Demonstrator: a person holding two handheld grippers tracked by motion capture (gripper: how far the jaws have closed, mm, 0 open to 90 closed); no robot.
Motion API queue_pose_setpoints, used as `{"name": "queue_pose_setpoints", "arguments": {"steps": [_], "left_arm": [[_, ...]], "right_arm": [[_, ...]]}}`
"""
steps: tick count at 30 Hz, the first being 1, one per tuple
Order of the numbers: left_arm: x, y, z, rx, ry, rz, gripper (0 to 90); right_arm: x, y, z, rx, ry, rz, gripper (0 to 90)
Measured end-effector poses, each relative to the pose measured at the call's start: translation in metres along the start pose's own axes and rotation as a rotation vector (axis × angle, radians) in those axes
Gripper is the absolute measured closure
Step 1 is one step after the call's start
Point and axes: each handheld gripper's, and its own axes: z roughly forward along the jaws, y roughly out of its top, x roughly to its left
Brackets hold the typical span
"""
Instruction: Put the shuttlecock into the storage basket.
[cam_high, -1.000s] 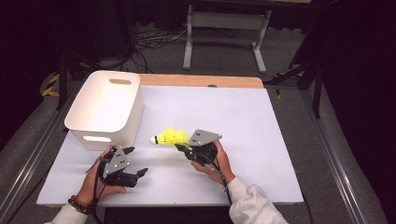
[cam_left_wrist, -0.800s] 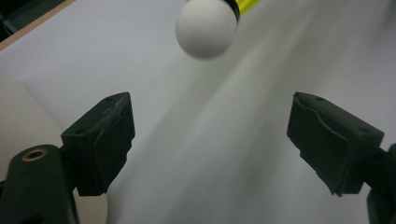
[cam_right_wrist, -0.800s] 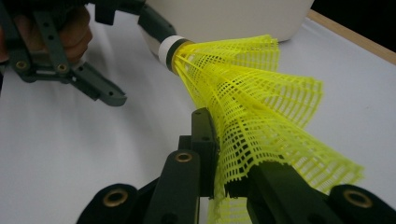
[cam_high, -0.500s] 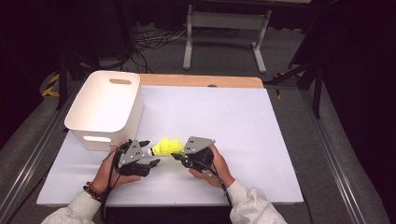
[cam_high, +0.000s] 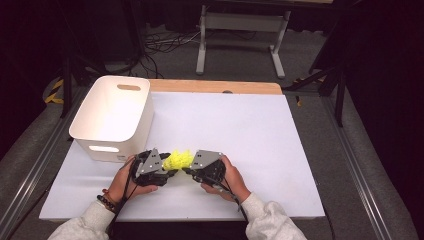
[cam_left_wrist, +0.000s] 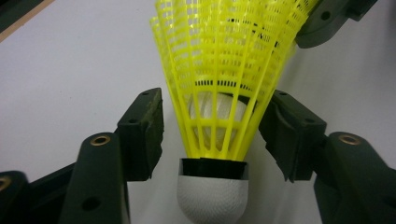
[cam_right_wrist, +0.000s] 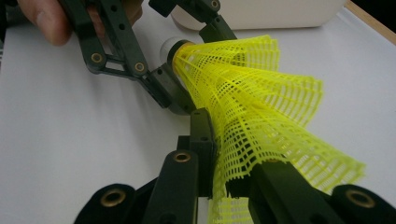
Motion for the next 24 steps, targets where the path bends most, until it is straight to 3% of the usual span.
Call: {"name": "queue_pose_setpoints", "arguments": {"steps": [3, 11, 14, 16, 24], "left_arm": [[-0.002, 0.002, 0.003, -0.004, -0.017, 0.013, 46.2], [-0.008, 0.006, 0.01, 0.004, -0.019, 0.031, 45.4], [-0.009, 0.008, 0.012, 0.006, -0.025, 0.042, 44.8], [-0.011, 0.01, 0.013, -0.001, -0.01, 0.056, 45.0], [-0.013, 0.01, 0.013, -0.031, -0.005, 0.051, 45.1]], "right_arm": [[0.002, 0.003, -0.001, 0.026, -0.006, -0.035, 83.5], [0.006, 0.01, -0.003, 0.083, 0.01, -0.086, 79.5], [0.007, 0.011, -0.004, 0.085, 0.013, -0.088, 78.1], [0.006, 0.013, -0.007, 0.074, 0.044, -0.074, 75.7], [0.006, 0.016, -0.01, 0.047, 0.087, -0.052, 69.4]]}}
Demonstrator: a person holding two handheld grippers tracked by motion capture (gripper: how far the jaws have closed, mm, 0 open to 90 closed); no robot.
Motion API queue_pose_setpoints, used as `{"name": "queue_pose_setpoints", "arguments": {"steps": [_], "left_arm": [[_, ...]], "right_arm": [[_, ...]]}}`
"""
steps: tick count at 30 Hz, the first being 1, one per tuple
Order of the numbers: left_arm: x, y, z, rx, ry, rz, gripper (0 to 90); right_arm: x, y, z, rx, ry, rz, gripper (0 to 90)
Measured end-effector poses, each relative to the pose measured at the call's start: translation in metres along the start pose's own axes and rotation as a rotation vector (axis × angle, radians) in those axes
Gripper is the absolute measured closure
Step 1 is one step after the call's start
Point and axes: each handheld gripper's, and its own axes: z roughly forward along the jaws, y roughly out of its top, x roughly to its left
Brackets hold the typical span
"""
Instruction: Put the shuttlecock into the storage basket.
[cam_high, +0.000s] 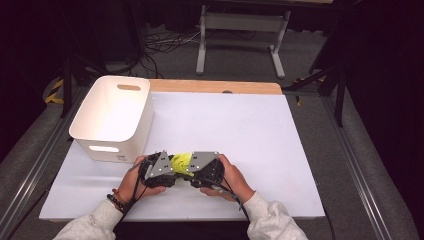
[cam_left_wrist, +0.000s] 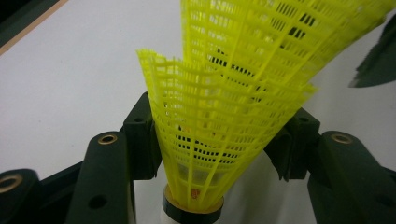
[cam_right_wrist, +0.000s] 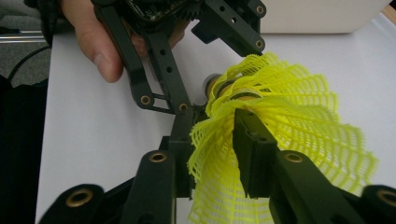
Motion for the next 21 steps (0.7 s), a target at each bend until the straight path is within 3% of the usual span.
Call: {"name": "queue_pose_setpoints", "arguments": {"steps": [9, 21], "left_arm": [[-0.003, -0.001, 0.001, -0.026, -0.004, -0.006, 48.1], [0.0, -0.003, -0.005, -0.072, 0.005, -0.037, 50.0]], "right_arm": [[0.004, 0.005, -0.005, -0.004, 0.022, -0.018, 59.1], [0.007, 0.011, -0.013, 0.005, -0.038, -0.022, 43.4]]}}
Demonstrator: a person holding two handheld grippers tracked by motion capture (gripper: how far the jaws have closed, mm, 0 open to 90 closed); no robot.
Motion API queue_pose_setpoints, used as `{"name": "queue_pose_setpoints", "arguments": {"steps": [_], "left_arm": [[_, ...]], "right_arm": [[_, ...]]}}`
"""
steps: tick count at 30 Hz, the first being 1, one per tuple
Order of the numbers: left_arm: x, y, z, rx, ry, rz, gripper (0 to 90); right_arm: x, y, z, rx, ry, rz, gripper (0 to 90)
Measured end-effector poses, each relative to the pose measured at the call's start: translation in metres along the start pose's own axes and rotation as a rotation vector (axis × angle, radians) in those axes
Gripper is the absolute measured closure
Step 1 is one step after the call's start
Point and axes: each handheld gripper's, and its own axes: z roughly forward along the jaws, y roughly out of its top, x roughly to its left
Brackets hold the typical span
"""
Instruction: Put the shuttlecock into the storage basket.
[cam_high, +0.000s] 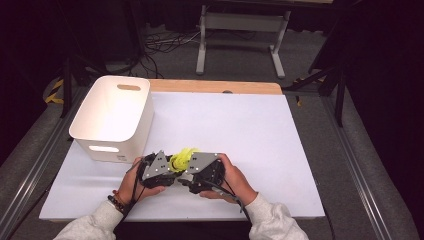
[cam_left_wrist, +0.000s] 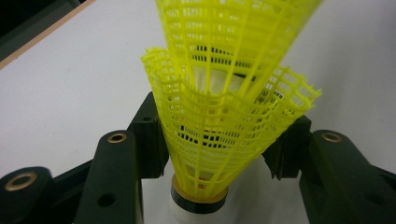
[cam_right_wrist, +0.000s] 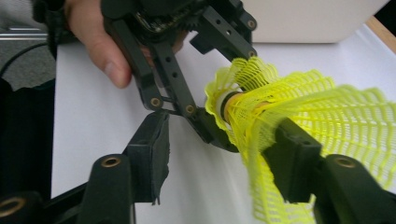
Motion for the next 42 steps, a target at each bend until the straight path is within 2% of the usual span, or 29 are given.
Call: {"name": "queue_pose_setpoints", "arguments": {"steps": [9, 11, 12, 15, 16, 18, 23, 27, 33, 34, 38, 42], "left_arm": [[0.001, 0.001, -0.005, -0.036, 0.022, 0.001, 49.7], [0.001, 0.0, -0.006, -0.051, 0.026, -0.005, 49.2], [0.001, 0.0, -0.006, -0.051, 0.026, -0.005, 48.6], [0.0, 0.0, -0.006, -0.062, 0.019, -0.017, 47.1], [0.001, 0.0, -0.007, -0.063, 0.019, -0.008, 47.1], [0.001, 0.0, -0.007, -0.073, 0.018, -0.015, 47.2], [0.001, -0.001, -0.01, -0.096, 0.038, -0.018, 47.8], [0.002, -0.001, -0.011, -0.11, 0.048, -0.024, 48.1], [0.002, -0.002, -0.011, -0.113, 0.043, -0.029, 48.2], [0.002, -0.002, -0.011, -0.112, 0.043, -0.03, 48.2], [0.003, -0.002, -0.012, -0.114, 0.046, -0.033, 48.2], [0.004, -0.003, -0.013, -0.117, 0.044, -0.039, 48.1]], "right_arm": [[-0.003, 0.001, -0.005, 0.005, -0.024, 0.025, 37.4], [-0.004, 0.002, -0.006, -0.013, 0.005, 0.039, 37.0], [-0.004, 0.002, -0.006, -0.013, 0.005, 0.039, 37.0], [0.001, 0.007, -0.002, -0.018, 0.039, 0.023, 35.2], [0.002, 0.007, -0.003, -0.024, 0.05, 0.021, 35.1], [0.002, 0.008, -0.003, -0.027, 0.053, 0.023, 34.5], [0.001, 0.009, -0.011, -0.048, 0.033, 0.019, 32.2], [0.001, 0.011, -0.016, -0.044, -0.014, 0.017, 24.9], [0.0, 0.012, -0.021, -0.049, -0.042, 0.021, 22.9], [0.0, 0.013, -0.024, -0.052, -0.063, 0.012, 22.8], [0.0, 0.014, -0.03, -0.077, -0.072, 0.007, 22.7], [-0.001, 0.013, -0.036, -0.078, -0.114, -0.008, 21.8]]}}
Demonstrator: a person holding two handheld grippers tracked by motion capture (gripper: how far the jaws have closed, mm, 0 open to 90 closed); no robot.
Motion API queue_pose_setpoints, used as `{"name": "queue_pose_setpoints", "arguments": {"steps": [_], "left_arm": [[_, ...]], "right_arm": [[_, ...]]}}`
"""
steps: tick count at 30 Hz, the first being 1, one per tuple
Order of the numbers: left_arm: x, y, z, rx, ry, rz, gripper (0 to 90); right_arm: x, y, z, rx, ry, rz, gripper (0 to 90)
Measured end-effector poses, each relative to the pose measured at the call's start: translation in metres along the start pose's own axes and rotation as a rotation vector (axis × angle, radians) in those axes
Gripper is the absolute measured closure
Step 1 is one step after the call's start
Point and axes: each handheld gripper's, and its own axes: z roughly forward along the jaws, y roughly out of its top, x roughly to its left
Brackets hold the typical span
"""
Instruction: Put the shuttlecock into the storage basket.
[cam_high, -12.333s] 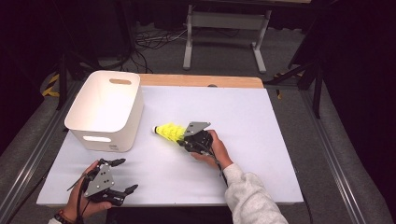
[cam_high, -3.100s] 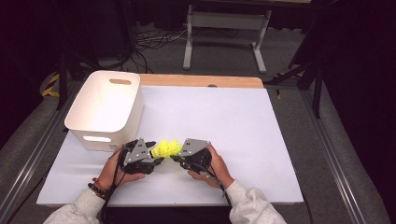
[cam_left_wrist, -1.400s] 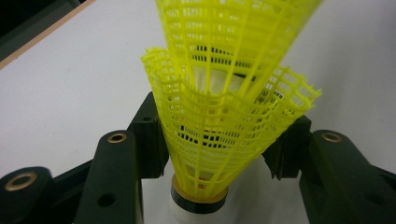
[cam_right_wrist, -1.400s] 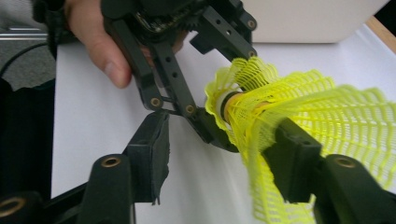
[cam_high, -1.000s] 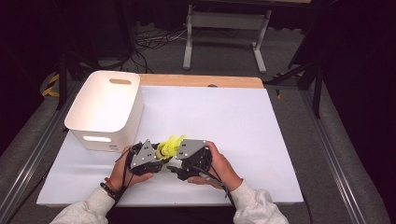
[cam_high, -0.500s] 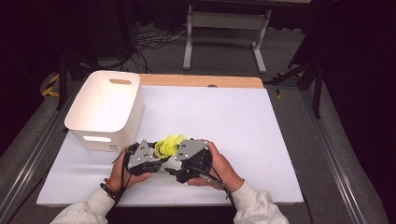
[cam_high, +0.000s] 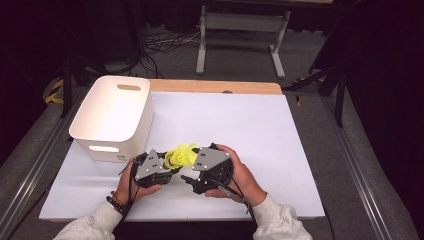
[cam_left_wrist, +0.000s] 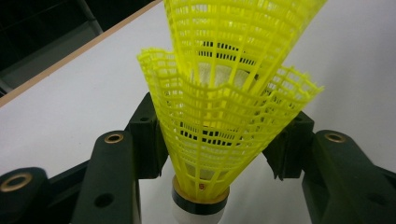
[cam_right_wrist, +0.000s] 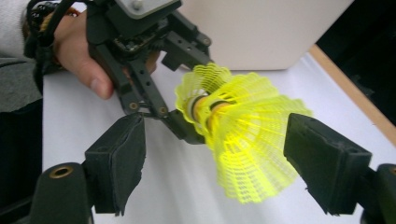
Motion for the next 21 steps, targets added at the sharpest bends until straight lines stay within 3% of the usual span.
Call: {"name": "queue_pose_setpoints", "arguments": {"steps": [7, 8, 10, 11, 12, 14, 21], "left_arm": [[0.0, -0.001, -0.001, -0.003, 0.001, -0.007, 48.1], [0.001, -0.001, -0.002, -0.004, -0.003, -0.008, 48.0], [0.001, -0.001, -0.002, -0.004, 0.002, -0.008, 48.0], [0.001, -0.001, -0.002, -0.004, 0.002, -0.008, 48.0], [0.001, -0.001, -0.003, -0.008, 0.002, -0.011, 48.0], [0.001, -0.001, -0.003, -0.01, 0.004, -0.011, 47.9], [0.003, -0.002, -0.005, -0.017, 0.004, -0.02, 47.9]], "right_arm": [[-0.01, -0.011, -0.017, -0.047, -0.067, 0.005, 20.6], [-0.015, -0.016, -0.026, -0.064, -0.105, 0.015, 20.3], [-0.019, -0.022, -0.033, -0.084, -0.126, 0.031, 20.4], [-0.019, -0.022, -0.033, -0.084, -0.126, 0.031, 20.4], [-0.022, -0.029, -0.038, -0.081, -0.164, 0.037, 20.4], [-0.025, -0.035, -0.041, -0.08, -0.19, 0.048, 20.2], [-0.03, -0.054, -0.045, -0.088, -0.242, 0.081, 19.5]]}}
